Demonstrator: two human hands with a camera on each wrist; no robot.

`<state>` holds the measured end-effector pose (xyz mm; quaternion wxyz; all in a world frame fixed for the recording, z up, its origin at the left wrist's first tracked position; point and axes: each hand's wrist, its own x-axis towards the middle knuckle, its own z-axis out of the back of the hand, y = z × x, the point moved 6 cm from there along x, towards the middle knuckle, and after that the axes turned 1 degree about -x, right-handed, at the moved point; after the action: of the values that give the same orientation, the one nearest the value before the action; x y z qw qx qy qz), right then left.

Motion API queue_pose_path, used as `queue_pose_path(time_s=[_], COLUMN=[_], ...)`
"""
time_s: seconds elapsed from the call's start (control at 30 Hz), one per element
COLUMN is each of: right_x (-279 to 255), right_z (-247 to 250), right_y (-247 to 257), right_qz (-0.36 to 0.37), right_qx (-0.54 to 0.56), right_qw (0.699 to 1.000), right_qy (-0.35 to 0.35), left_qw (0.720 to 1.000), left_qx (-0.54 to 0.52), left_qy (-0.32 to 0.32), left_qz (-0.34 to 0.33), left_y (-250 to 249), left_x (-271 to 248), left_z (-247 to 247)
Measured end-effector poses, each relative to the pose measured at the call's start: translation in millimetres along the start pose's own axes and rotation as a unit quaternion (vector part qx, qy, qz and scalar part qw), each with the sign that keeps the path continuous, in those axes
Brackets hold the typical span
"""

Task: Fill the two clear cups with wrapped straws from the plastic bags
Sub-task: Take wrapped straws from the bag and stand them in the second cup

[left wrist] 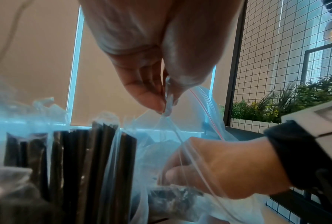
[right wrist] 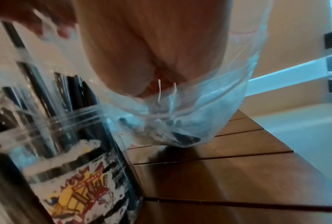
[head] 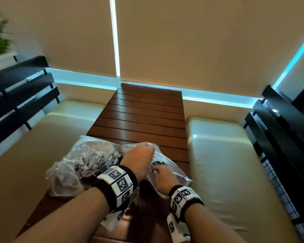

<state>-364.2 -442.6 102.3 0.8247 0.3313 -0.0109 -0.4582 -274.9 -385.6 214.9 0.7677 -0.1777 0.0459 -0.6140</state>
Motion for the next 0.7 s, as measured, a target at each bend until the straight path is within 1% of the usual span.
queue_pose_path(time_s=[0.13, 0.2, 0.3, 0.4, 0.5, 0.6, 0.7], right_x=[5, 3, 4, 6, 6, 5, 7], right_z=[2, -2, 1, -10, -14, -12, -3], right_y=[19, 20, 17, 24, 28, 26, 23], right_qz=[-0.010, -0.024, -0.036, -0.039, -0.044, -0.052, -0.037], right_qx=[-0.012, -0.064, -0.145, -0.144, -0.163, -0.168, -0.201], right_qw=[0.999, 0.996, 0.987, 0.986, 0.983, 0.981, 0.977], right_qy=[0.031, 0.064, 0.057, 0.078, 0.073, 0.084, 0.064], left_qw=[1.000, 0.999, 0.999, 0.999, 0.999, 0.999, 0.999], left_qx=[0.018, 0.028, 0.030, 0.029, 0.036, 0.030, 0.029], left_qy=[0.009, 0.008, 0.018, 0.031, 0.031, 0.024, 0.014], left_qz=[-0.015, -0.020, -0.025, -0.025, -0.025, -0.019, -0.010], left_y=[0, 0, -1, 1, 4, 8, 13], left_x=[-7, -11, -17, -21, -23, -22, -19], left_z=[6, 11, 14, 14, 12, 9, 5])
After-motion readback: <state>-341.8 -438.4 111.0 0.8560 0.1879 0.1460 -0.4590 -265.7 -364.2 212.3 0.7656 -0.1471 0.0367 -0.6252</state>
